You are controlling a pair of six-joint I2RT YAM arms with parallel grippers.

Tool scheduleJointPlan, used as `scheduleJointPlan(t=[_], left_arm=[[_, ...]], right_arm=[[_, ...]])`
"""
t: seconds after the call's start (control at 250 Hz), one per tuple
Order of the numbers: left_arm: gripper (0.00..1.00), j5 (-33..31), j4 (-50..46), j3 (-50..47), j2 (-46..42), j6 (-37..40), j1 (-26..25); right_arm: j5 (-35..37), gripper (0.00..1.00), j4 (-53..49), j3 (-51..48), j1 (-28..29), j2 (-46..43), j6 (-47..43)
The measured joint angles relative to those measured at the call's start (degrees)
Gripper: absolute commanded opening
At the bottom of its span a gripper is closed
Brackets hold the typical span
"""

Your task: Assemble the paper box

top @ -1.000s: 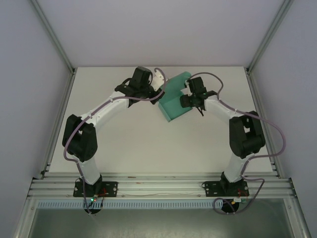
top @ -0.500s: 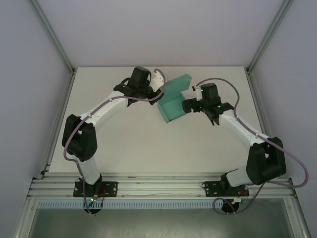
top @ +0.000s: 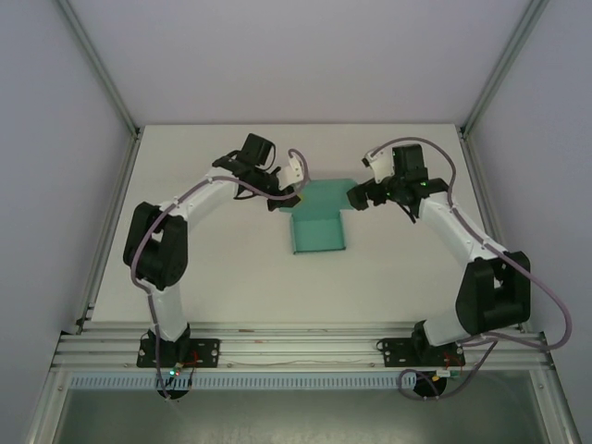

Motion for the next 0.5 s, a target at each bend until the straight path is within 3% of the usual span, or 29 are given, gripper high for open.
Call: scheduleJointPlan(t=[0.1, 0.164, 0.324, 0.436, 0.5], left_arm=[[0.19, 0.8, -3.1, 2.6, 3.2, 3.2, 0.8], [0.22, 1.1, -5.4, 4.6, 5.1, 4.8, 1.0], [0.54, 1.1, -10.0, 7.6, 7.5, 7.3, 1.0], [0.63, 0.8, -11.0, 7.7, 7.5, 7.5, 1.0], [0.75, 0.1, -11.0, 7.7, 7.3, 7.0, 1.0]], right_arm=[[-1.7, 0.99, -1.8, 0.0, 0.0, 0.8, -1.5], [-2.4, 0.99, -2.4, 0.0, 0.0, 1.0, -2.1], [-3.3, 0.99, -3.8, 0.1, 0.0, 1.4, -2.9], [-4.4, 0.96, -5.8, 1.2, 0.0, 2.4, -4.0], [-4.9, 0.95, -7.1, 2.6, 0.0, 3.2, -4.4]])
